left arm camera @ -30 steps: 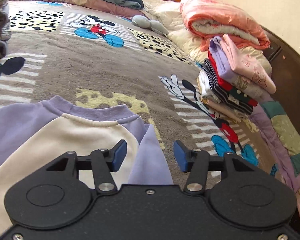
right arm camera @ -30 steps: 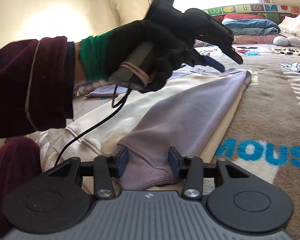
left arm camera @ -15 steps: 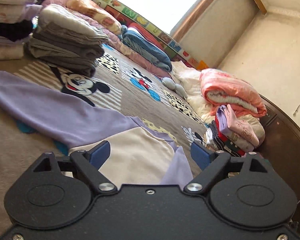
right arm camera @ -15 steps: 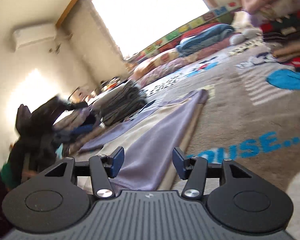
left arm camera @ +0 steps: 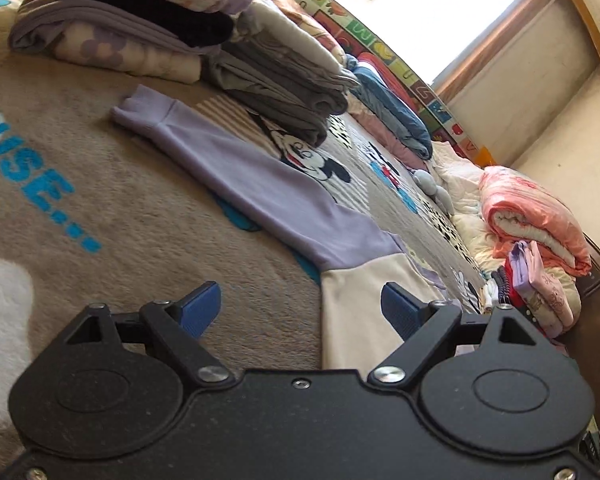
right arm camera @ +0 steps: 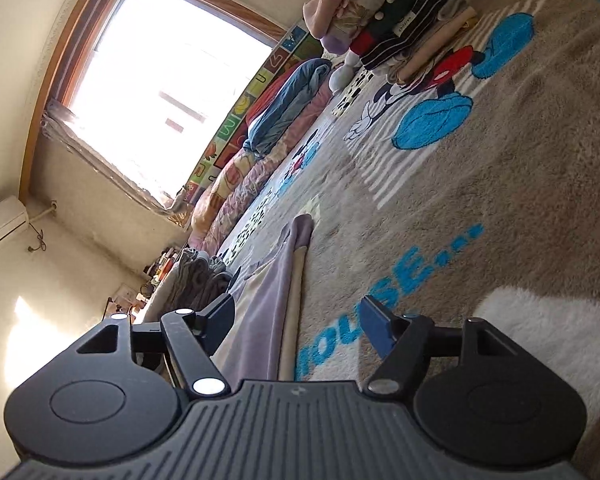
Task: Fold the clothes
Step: 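Grasp the other lavender sleeve cuff with the left gripper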
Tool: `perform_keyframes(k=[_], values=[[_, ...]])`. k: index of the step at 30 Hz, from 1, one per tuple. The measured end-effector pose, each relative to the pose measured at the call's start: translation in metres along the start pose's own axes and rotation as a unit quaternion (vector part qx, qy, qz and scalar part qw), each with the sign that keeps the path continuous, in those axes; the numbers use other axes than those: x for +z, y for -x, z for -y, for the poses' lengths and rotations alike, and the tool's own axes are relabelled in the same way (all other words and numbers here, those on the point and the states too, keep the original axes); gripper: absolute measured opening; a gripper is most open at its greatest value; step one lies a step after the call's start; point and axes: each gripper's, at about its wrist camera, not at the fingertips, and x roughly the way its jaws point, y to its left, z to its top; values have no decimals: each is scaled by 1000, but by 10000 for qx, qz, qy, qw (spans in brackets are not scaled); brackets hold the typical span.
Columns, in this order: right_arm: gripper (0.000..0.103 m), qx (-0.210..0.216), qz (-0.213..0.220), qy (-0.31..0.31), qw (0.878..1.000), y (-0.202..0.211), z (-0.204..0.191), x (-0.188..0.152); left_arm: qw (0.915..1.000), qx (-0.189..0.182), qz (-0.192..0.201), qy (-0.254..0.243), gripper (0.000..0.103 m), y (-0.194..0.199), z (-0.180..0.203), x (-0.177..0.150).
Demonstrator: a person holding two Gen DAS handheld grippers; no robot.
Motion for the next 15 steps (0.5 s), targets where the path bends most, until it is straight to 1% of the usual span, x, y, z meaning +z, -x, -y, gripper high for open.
perform_keyframes(k=[3,6,8,9,10,11,13,14,15], values=[[70,104,10,-16,9999,6,-8,0,9995,155,121,252,88,3,-18,11],[70,397,-92,60,9992,11,-20,5,9982,271,234,484,86,3,-37,22],[72,609,-146,82,9980,14,-24,9,9969,348,309,638,81,4,-49,30],[74,721,-169,83,9972,15,-24,11,9961,387,347,715,75,4,-56,34],[75,833,-191,85,9963,16,-25,14,9952,425,384,791,72,4,-62,38],[75,932,-206,64,9954,16,-24,15,9942,438,420,885,71,3,-68,42],[76,1023,-161,-177,9945,12,-15,16,9922,375,490,1080,69,1,-76,46],[77,1046,-146,-285,9940,9,-11,15,9918,388,526,1101,69,0,-78,48],[78,970,-164,-336,9946,6,-9,14,9917,404,555,1083,69,-3,-78,51]])
